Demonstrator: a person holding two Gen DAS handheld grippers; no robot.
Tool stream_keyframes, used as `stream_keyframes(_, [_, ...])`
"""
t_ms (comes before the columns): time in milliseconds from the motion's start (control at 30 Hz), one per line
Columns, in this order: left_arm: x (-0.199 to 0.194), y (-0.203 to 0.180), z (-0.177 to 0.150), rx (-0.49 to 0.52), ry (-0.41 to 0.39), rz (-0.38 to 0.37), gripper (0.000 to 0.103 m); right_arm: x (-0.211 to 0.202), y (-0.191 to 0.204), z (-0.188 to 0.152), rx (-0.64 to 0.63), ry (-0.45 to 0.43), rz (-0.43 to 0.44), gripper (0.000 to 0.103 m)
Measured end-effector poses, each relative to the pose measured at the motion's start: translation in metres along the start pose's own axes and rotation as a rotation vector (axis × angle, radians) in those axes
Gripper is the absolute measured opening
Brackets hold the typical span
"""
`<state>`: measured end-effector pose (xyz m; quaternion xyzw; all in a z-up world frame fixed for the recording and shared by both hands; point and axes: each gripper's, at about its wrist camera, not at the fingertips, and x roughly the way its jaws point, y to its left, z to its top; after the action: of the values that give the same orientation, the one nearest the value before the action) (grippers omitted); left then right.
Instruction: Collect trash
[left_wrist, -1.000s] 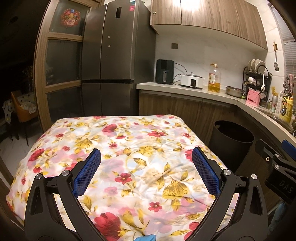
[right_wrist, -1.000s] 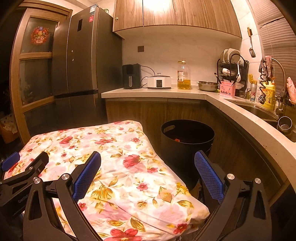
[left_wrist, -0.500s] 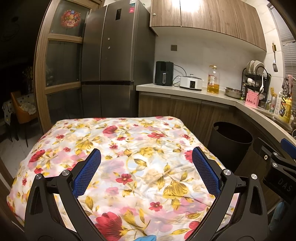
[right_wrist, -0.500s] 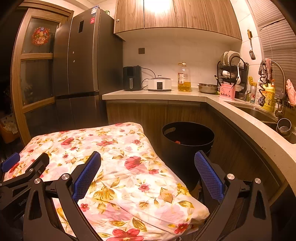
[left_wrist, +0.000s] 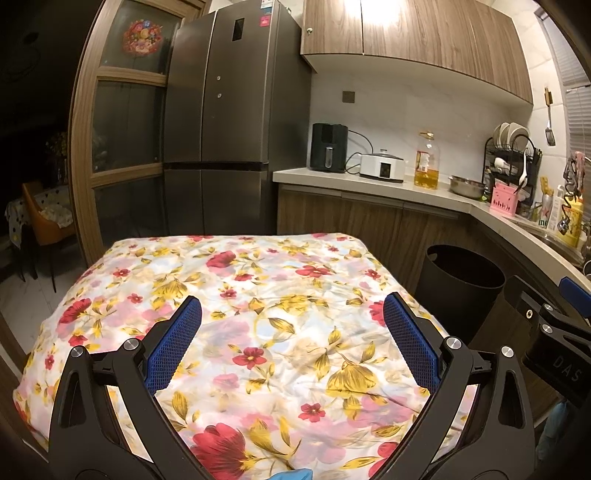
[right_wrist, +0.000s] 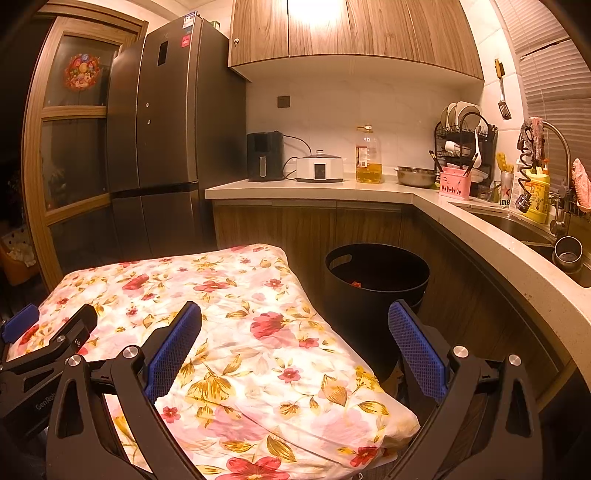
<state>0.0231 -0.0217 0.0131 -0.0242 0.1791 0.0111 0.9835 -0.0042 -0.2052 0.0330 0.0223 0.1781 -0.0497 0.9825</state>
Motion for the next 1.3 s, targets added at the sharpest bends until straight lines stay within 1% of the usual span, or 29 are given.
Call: stream_keyframes(1300, [-0.0023, -0.0001, 0.0039, -0.001, -0.008, -0.002, 0.097, 0.0013, -0.0014, 0.0013, 0.006, -0.004, 0.001, 0.097])
